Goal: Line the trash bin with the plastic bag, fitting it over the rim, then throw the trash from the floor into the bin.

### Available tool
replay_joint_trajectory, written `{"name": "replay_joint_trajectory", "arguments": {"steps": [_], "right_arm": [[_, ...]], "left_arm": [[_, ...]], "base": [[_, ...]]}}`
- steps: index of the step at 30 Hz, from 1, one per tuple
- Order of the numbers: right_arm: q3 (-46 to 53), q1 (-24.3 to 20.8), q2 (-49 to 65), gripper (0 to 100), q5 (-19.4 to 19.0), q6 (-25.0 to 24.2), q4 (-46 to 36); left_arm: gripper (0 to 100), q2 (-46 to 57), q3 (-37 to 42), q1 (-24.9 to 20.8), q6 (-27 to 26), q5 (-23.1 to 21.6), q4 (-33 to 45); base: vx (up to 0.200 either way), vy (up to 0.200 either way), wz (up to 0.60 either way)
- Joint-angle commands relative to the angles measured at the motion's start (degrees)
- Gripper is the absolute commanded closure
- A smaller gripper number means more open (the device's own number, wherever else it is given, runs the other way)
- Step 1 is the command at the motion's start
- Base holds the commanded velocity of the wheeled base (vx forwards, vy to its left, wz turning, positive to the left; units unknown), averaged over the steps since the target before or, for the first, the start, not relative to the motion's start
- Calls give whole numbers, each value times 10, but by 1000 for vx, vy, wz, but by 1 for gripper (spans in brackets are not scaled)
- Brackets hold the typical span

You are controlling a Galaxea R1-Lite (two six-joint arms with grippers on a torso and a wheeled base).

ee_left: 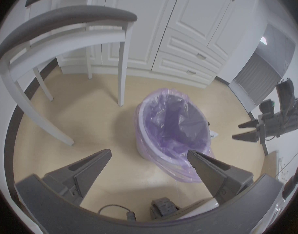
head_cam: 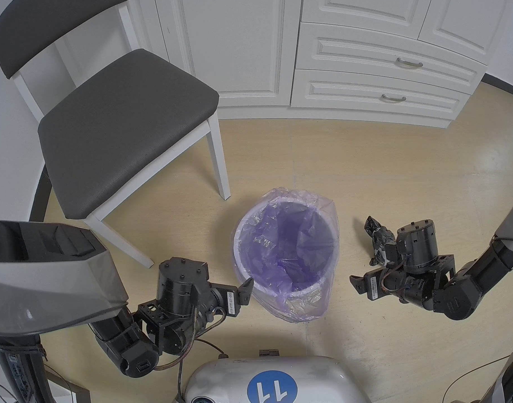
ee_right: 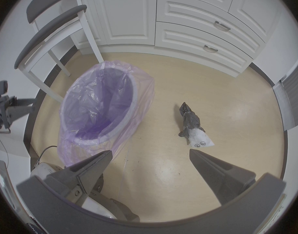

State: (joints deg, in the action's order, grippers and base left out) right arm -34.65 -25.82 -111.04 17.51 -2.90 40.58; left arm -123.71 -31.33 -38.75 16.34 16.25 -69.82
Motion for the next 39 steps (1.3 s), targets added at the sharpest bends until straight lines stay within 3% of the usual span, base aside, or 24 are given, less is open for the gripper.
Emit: {"name": "replay_joint_trajectory", "arguments": {"steps": [1, 6, 11, 20, 27, 35, 39], "right_arm": [[-3, 16, 10, 0, 0, 3, 0], [-1, 22, 29, 0, -1, 4, 0], [-3, 23, 50, 0, -1, 4, -14], [-17, 23, 93, 0, -4, 4, -75], [-38, 23, 146, 0, -53, -4, -170], [-55, 26, 145, 0, -57, -23, -198], [-61, 38, 145, 0, -57, -22, -198]], "left_arm": [[0, 7, -44, -14, 39, 4, 59], [0, 24, -53, -14, 73, 5, 106], [0, 24, -55, -14, 73, 4, 110], [0, 70, -73, -15, 94, 4, 201], [0, 97, -111, -31, 139, 3, 323], [0, 52, -127, -40, 149, 0, 310], [0, 11, -172, -41, 156, 2, 314]], "base": [[0, 0, 0], [0, 0, 0], [0, 0, 0], [0, 0, 0], [0, 0, 0], [0, 0, 0], [0, 0, 0]]}}
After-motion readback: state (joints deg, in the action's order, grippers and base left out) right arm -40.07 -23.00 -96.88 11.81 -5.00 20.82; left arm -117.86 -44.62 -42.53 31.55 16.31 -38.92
